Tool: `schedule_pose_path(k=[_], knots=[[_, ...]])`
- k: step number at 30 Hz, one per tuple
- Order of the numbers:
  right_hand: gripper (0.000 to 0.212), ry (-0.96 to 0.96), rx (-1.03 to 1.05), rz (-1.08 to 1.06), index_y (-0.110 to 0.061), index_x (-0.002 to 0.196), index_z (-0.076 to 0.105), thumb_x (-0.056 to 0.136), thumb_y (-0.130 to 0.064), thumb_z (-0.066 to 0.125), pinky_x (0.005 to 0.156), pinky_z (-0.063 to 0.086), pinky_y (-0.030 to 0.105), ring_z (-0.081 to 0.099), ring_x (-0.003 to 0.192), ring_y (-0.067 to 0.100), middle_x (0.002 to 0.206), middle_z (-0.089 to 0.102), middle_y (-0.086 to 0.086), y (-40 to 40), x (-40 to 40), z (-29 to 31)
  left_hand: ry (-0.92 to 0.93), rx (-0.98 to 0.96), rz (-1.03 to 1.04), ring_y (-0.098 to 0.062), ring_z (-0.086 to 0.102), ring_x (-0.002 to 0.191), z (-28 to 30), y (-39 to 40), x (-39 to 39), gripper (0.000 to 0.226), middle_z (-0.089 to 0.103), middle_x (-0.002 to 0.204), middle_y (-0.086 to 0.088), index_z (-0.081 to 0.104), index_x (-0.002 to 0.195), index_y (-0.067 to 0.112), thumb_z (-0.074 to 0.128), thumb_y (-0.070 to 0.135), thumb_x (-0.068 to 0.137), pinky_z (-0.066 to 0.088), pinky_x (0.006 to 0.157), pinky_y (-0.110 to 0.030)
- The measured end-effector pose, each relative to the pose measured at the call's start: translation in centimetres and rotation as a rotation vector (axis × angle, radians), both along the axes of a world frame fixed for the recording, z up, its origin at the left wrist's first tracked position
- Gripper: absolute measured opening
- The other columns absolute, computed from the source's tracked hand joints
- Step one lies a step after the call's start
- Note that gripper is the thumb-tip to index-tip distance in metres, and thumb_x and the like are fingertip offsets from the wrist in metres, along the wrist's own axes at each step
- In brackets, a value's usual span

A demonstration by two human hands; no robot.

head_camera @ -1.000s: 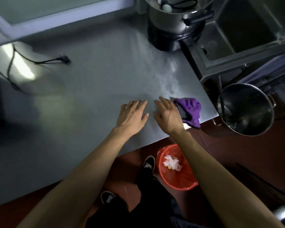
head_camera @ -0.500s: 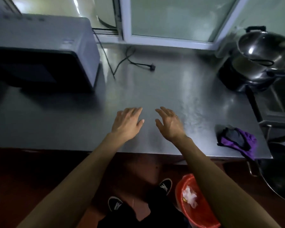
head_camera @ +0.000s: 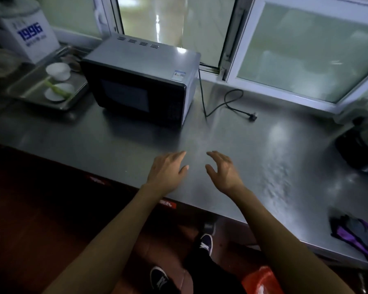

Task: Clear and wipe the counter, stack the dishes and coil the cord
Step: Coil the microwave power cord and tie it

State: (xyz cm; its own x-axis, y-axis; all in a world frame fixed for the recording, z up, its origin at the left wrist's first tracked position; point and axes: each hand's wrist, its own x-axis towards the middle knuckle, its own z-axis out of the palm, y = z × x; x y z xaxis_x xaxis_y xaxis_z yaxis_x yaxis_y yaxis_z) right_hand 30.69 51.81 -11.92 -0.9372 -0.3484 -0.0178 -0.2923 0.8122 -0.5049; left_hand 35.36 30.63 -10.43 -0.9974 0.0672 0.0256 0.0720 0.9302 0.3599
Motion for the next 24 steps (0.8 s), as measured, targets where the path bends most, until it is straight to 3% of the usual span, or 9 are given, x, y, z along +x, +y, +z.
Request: schedule_pose_path(k=[4,16,24], knots=[[0.048,-0.006,-0.006,-0.008,-0.011,0.144,0.049,0.099,-0.028,0.056,0.113,0.036,0.045,0.041,0.137,0.034,0.147,0.05,0.014,0.0,-1.6,-0.4,-0.025,0.033,0.011,-0.029,0.052,0.127,-0.1,0.0,-1.5,0.063,0.055,0.143,-0.009,0.046,0.147,0.012,0.039,0.047,0.094,0.041,0.104,-0.046],[0.047,-0.064,-0.116,-0.154,-0.011,0.144,0.048,0.1,-0.025,0.055,0.112,0.032,0.038,0.039,0.139,0.031,0.148,0.049,0.011,5.7,-12.3,-1.8,-0.076,0.026,-0.075,-0.03,0.049,0.132,-0.4,5.8,-14.8,0.053,0.054,0.145,-0.009,0.046,0.146,0.012,0.052,0.037,0.099,0.037,0.105,-0.041],[0.046,-0.103,-0.17,-0.17,-0.011,0.143,0.049,0.1,-0.025,0.054,0.111,0.037,0.043,0.043,0.134,0.032,0.144,0.052,0.01,8.4,-18.0,-3.0,-0.145,0.04,-0.035,-0.026,0.043,0.137,-1.0,8.7,-21.2,0.055,0.047,0.15,-0.008,0.04,0.151,0.015,0.049,0.036,0.101,0.03,0.112,-0.036]])
